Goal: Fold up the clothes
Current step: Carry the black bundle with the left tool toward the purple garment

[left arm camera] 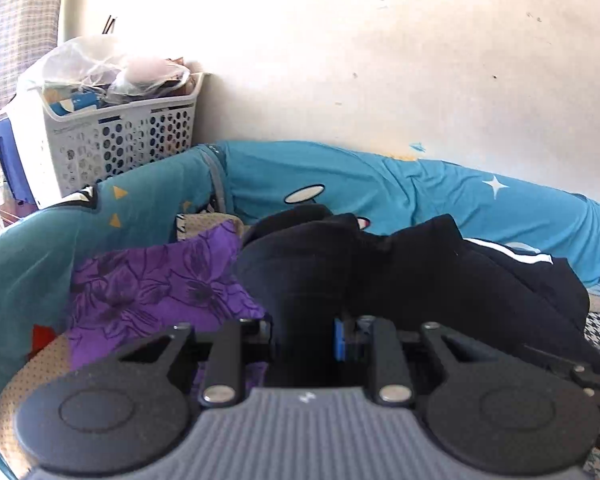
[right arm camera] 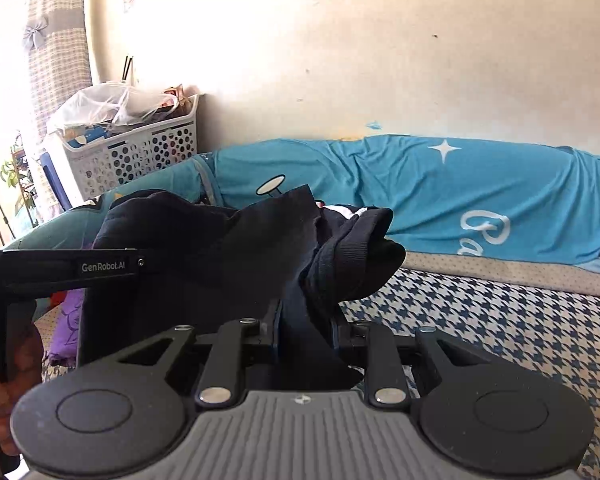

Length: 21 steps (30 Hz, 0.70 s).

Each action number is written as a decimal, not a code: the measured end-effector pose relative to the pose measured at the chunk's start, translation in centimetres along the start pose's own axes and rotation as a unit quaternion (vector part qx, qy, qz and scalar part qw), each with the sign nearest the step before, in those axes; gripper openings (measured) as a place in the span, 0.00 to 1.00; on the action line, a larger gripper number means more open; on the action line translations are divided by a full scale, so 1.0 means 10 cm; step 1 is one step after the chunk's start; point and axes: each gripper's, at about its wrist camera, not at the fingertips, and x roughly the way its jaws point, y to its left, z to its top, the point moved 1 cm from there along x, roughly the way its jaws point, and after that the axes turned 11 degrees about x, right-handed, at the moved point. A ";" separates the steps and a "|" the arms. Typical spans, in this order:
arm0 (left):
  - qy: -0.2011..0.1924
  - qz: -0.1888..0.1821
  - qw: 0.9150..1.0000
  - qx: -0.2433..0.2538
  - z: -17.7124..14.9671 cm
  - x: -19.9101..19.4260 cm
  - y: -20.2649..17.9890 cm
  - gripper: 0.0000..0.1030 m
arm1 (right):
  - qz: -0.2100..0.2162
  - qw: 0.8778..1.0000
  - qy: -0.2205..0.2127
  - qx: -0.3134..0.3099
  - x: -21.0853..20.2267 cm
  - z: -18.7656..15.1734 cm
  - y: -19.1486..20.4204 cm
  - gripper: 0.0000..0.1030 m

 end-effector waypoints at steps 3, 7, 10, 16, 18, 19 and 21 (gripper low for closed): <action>-0.003 0.028 1.000 -0.011 0.02 0.02 0.26 0.20 | 0.017 1.000 -0.003 -0.012 0.12 0.05 0.24 0.22; -0.008 0.061 0.998 -0.026 0.06 0.04 0.59 0.20 | 0.038 0.999 -0.005 -0.026 0.34 0.10 0.56 0.22; -0.010 0.084 0.996 -0.033 0.08 0.07 0.81 0.20 | 0.052 0.998 -0.003 -0.026 0.54 0.09 0.76 0.22; -0.011 0.126 0.991 -0.040 0.09 0.21 1.18 0.20 | 0.077 0.997 0.002 -0.024 0.92 0.08 1.14 0.22; -0.010 0.134 0.990 -0.042 0.09 0.29 1.27 0.20 | 0.085 0.996 0.002 -0.026 1.04 0.08 1.23 0.22; -0.007 0.136 0.990 -0.045 0.08 0.34 1.32 0.20 | 0.086 0.996 0.002 -0.027 1.09 0.07 1.27 0.22; 0.003 0.124 0.990 -0.059 0.07 0.45 1.42 0.21 | 0.086 0.996 0.004 -0.030 1.20 0.04 1.32 0.22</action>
